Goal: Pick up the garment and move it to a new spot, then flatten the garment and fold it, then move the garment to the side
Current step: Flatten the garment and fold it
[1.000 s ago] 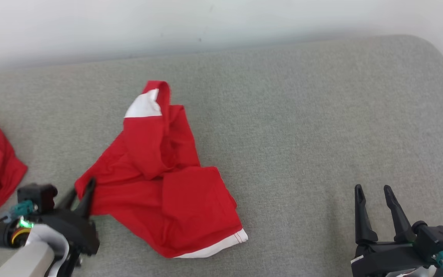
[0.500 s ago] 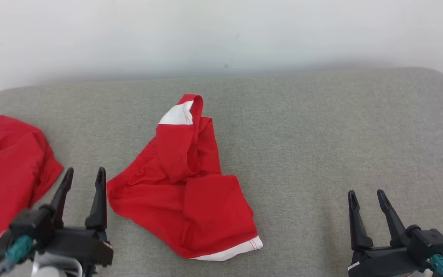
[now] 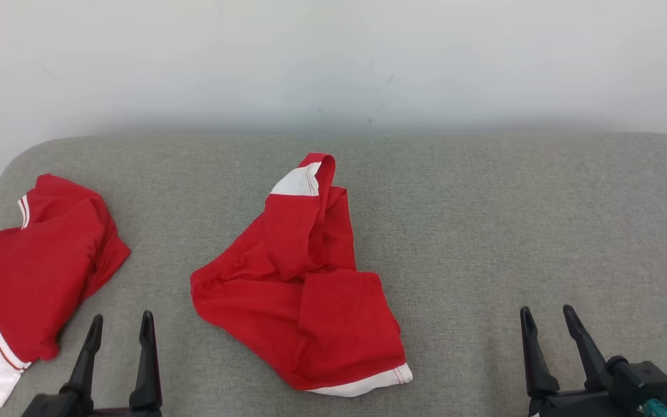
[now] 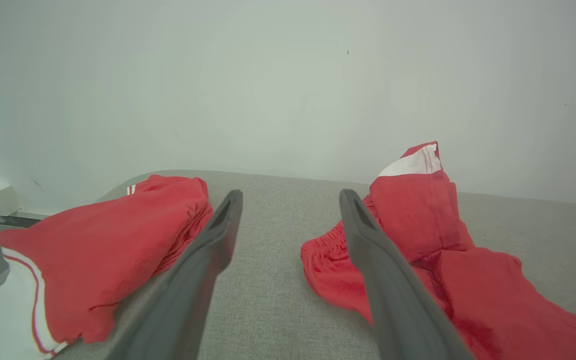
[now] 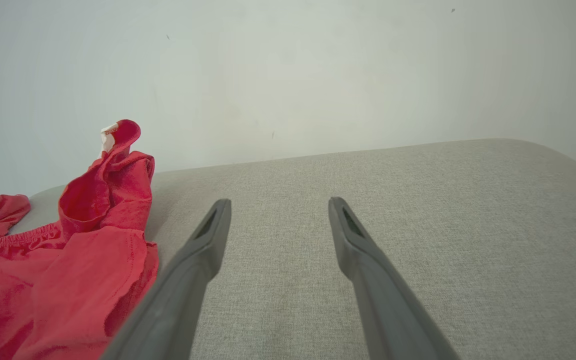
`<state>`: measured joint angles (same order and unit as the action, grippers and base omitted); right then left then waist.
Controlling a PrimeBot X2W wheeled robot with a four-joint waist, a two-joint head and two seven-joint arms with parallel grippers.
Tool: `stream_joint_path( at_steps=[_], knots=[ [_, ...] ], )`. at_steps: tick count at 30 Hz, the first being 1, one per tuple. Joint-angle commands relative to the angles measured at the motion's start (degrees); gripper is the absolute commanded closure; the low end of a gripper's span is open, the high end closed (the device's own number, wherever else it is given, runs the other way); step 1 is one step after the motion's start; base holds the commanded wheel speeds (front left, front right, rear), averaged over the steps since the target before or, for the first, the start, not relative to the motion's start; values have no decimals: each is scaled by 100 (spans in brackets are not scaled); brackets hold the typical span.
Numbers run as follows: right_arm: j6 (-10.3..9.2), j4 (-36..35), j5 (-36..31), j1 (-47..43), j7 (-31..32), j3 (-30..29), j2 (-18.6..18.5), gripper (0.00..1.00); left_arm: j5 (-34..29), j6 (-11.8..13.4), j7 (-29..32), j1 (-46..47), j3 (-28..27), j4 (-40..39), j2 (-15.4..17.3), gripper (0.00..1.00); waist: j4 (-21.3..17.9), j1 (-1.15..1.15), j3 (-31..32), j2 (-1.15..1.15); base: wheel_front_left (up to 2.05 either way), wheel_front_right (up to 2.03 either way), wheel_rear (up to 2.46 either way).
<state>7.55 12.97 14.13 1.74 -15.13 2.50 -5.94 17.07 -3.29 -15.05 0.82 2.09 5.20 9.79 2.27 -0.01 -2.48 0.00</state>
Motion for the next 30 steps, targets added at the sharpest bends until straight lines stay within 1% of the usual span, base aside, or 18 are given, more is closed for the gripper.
stream_joint_path(
  at_steps=[1, 4, 8, 16, 18, 25, 30],
  knots=[
    [-13, 8, 44, -128, -2, 5, -28, 0, -149, -75, -19, -184, -124, -74, -98, 0, 42, 1, 34, 0, 0, 0, 0],
    [-13, -11, 52, -183, -2, -5, -40, 0, -278, -149, -19, -315, -299, -151, -266, 0, 70, 1, 36, 0, 0, 0, 0],
    [-13, -24, 53, -278, -3, -40, -35, 0, -391, -254, -19, -397, -449, -121, -389, 0, 87, 1, 42, 0, 0, 0, 0],
    [-13, 10, 47, -273, -3, -11, -25, 0, -536, -377, -19, -336, -615, 5, -526, 0, 53, 1, 45, 0, 0, 0, 0],
    [-13, 16, 43, -260, -3, 14, -27, 0, -569, -373, -19, -312, -633, 21, -545, 0, 46, 1, 42, 0, 0, 0, 0],
    [-13, 165, 99, -95, -2, 455, -114, 0, -619, -421, -19, -217, -589, 60, -617, 0, 114, 1, -18, 0, 0, 0, 0],
    [-13, 544, 214, 133, 22, 1067, -247, 0, -616, -416, -19, -117, -471, 112, -648, 0, 258, 1, -114, 0, 0, 0, 0]
  ],
)
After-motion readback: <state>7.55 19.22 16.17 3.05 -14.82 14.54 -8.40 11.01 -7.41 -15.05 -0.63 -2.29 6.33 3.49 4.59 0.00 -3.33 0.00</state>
